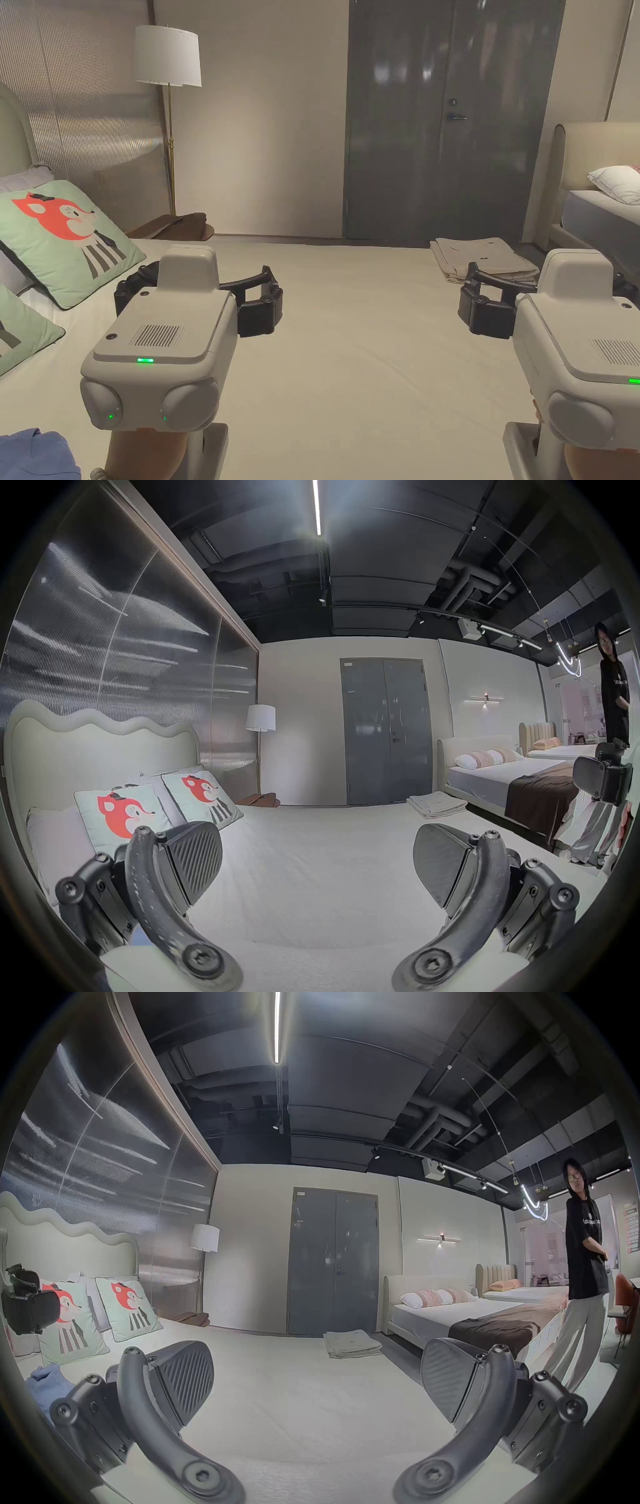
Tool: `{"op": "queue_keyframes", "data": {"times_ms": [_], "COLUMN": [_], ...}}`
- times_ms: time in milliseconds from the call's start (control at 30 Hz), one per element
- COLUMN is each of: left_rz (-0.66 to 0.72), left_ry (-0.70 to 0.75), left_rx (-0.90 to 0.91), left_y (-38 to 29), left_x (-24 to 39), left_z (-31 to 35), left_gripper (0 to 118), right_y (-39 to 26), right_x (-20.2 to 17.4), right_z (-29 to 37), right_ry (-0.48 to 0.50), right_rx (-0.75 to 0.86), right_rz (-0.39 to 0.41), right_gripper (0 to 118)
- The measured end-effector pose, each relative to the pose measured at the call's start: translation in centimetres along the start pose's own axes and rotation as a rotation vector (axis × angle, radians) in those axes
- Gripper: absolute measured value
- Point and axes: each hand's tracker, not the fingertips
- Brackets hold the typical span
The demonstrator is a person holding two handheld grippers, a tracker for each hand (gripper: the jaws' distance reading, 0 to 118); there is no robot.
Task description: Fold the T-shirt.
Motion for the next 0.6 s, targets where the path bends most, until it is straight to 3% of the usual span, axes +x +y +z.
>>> {"op": "queue_keyframes", "data": {"times_ms": [533, 567, 600], "left_rz": [-0.005, -0.008, -0.01], "left_ry": [-0.008, -0.009, -0.007], "left_rx": [0.007, 0.008, 0.013], "left_y": [0.31, 0.31, 0.3], "left_x": [0.41, 0.45, 0.57], "left_z": [0.48, 0.55, 0.71], "left_gripper": [110, 107, 94], "right_y": [0.23, 0.25, 0.27], "right_x": [0.25, 0.29, 0.29], "right_z": [0.49, 0.56, 0.7], "right_ry": [-0.001, 0.006, 0.021], "right_rx": [0.006, 0.007, 0.01], "right_rz": [-0.001, -0.001, 0.001], "right_gripper": [117, 114, 103]}}
